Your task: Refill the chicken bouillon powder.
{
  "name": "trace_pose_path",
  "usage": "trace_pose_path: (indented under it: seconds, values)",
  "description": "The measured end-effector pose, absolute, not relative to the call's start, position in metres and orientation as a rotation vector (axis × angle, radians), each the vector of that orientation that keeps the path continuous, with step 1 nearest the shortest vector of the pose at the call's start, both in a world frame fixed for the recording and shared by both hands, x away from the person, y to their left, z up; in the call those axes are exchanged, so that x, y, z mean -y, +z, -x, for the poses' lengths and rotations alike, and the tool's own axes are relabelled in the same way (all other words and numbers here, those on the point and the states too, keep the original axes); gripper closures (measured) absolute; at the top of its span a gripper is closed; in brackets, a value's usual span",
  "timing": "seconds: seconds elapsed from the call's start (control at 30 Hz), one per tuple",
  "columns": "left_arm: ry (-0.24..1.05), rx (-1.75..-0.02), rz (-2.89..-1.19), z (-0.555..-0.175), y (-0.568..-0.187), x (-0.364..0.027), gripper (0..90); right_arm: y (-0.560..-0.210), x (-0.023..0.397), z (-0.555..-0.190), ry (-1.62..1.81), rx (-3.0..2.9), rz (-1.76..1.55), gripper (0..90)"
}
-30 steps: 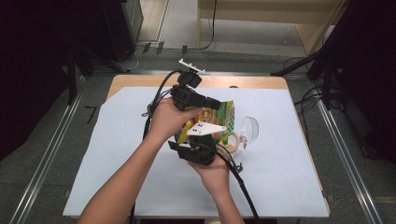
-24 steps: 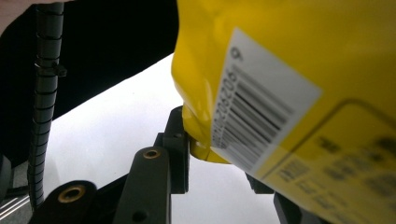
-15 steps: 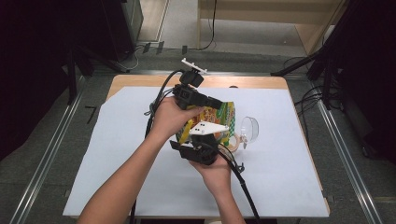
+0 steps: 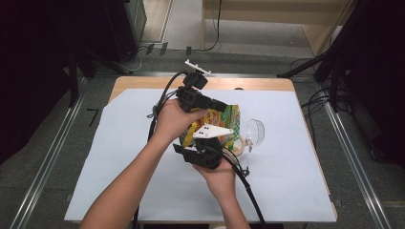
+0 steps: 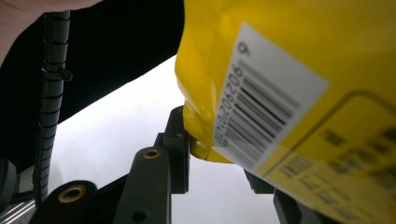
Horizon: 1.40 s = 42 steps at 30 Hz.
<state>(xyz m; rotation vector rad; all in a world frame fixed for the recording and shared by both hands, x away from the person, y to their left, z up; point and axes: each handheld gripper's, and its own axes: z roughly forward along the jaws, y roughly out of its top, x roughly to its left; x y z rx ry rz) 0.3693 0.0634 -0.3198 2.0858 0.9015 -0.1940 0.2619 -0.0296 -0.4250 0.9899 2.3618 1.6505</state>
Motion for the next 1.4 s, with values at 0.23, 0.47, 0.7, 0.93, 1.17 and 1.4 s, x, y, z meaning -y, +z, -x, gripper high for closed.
trace_pose_path:
  seconds: [0.23,0.47,0.7,0.93,1.17,1.4]
  values:
    - [-0.193,-0.905,-2.077,-0.368,-0.32,-0.066,79.8,-0.425,0.027,-0.261,1.649,-2.357,-0.984,67.3]
    - [-0.187,-0.9,-2.072,-0.365,-0.318,-0.07,79.8,-0.425,0.024,-0.26,1.648,-2.356,-0.965,67.4]
    - [-0.194,-0.908,-2.051,-0.365,-0.321,-0.075,79.8,-0.427,0.021,-0.26,1.63,-2.364,-0.952,67.4]
    - [-0.196,-0.899,-2.052,-0.366,-0.32,-0.071,79.5,-0.426,0.024,-0.262,1.626,-2.365,-0.954,67.4]
    - [-0.197,-0.902,-2.073,-0.368,-0.319,-0.063,79.7,-0.426,0.028,-0.262,1.663,-2.347,-0.997,67.4]
    - [-0.206,-0.905,-2.074,-0.369,-0.321,-0.061,79.7,-0.425,0.031,-0.261,1.651,-2.357,-0.995,67.4]
